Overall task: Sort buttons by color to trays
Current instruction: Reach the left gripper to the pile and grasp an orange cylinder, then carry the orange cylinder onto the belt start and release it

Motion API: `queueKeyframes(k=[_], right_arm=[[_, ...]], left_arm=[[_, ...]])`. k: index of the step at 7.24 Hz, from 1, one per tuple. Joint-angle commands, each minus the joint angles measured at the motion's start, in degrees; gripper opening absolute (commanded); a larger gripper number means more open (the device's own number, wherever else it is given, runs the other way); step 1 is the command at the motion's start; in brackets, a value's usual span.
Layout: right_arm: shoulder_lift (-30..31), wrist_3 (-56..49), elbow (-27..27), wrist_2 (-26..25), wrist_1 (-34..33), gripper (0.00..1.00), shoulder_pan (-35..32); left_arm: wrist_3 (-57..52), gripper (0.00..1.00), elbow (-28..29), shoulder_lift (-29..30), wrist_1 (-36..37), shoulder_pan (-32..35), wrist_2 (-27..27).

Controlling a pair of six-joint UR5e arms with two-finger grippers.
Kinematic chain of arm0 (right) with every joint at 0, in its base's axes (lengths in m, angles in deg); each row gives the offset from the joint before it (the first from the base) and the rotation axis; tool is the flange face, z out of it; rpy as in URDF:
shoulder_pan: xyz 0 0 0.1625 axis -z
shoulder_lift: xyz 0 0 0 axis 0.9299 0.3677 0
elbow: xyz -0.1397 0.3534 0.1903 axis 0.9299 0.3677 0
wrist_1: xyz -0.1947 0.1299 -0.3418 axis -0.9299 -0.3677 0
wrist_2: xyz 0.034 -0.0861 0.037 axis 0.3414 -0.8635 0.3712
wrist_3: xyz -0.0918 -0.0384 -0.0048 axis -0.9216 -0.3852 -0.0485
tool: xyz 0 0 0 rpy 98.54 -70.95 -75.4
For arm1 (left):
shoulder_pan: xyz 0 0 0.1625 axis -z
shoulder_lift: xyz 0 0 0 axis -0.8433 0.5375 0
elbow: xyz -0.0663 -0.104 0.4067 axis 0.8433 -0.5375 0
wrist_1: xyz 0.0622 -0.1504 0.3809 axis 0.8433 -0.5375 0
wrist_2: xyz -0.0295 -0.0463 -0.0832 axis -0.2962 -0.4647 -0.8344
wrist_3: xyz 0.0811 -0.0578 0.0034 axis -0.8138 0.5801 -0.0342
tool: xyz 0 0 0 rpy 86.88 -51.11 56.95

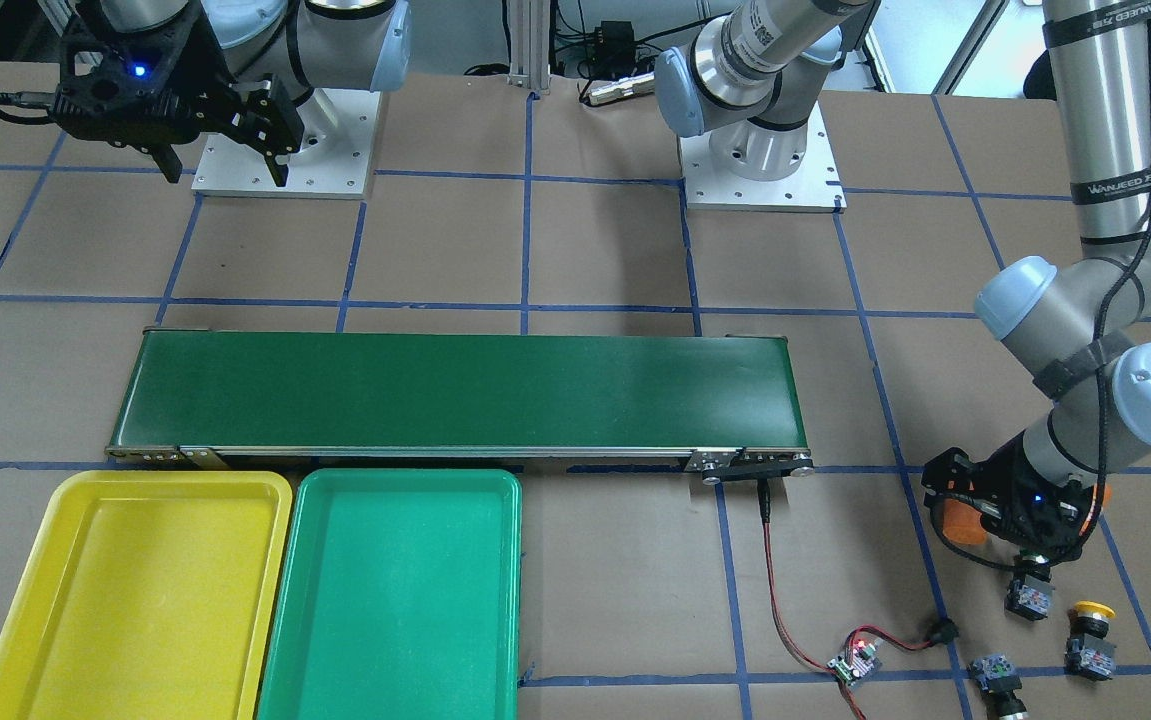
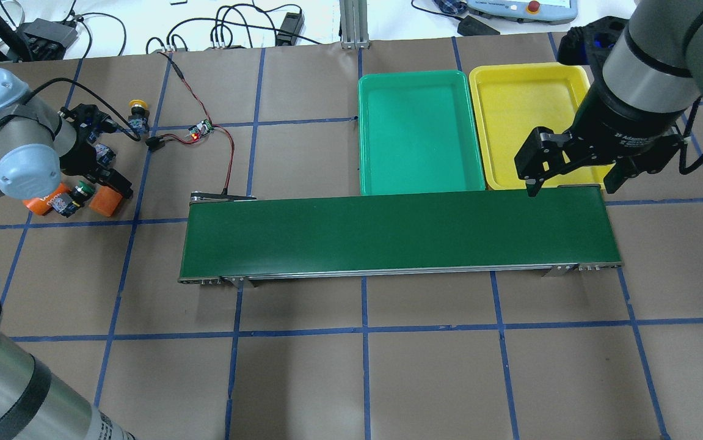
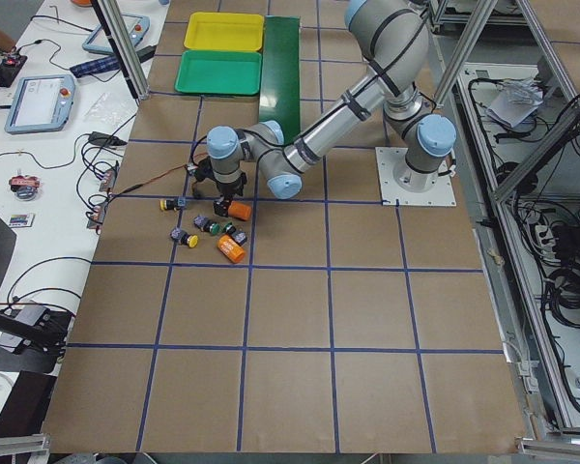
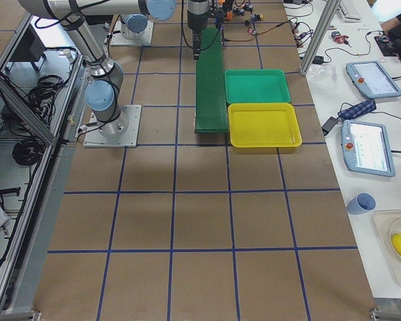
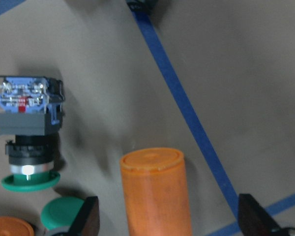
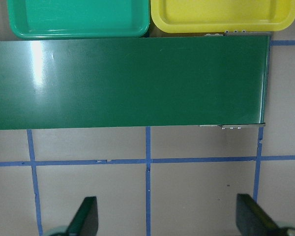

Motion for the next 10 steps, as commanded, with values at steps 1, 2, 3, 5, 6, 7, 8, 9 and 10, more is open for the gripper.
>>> queueKeyframes(k=[1,2,3,5,6,7,8,9,10], right_arm=[[0.09,0.32,-0.07,-0.04,0.00,1.00,0.00],[0.09,-0.46,-0.07,-0.13,0.00,1.00,0.00],[0.00,0.31,-0.07,0.04,0.00,1.00,0.00],[-0.09,0.22,-0.07,-0.04,0.00,1.00,0.00],[0.00,-0.73,-0.07,-0.04,-0.09,1.00,0.00],[0.09,0.13,-0.07,-0.04,0.00,1.00,0.00],[0.00,0.14,-0.07,-0.13,0.00,1.00,0.00],[0.09,-0.64,-0.07,-0.22,0.00,1.00,0.00],[-0.09,-0.56,-0.07,-0.22,0.00,1.00,0.00]], left_arm=[[0.52,0.00,-0.40,0.94,-0.08,0.64,0.11],[1.05,0.00,-0.57,-0.54,-2.70,0.82,0.03],[3.84,0.00,0.03,-3.60,-9.86,1.44,0.03],[14.03,0.00,-0.48,-11.42,-18.69,9.57,-1.99],[8.58,0.00,-1.62,-14.32,-19.16,15.27,-1.91],[-3.57,0.00,-3.28,-15.74,-19.16,20.46,-1.65],[-12.83,0.00,-6.95,-17.24,-18.12,23.99,-1.47],[-16.23,0.00,-10.30,-19.08,-16.72,25.07,-1.47],[-23.14,0.00,-12.42,-20.66,-15.66,25.08,-1.47]])
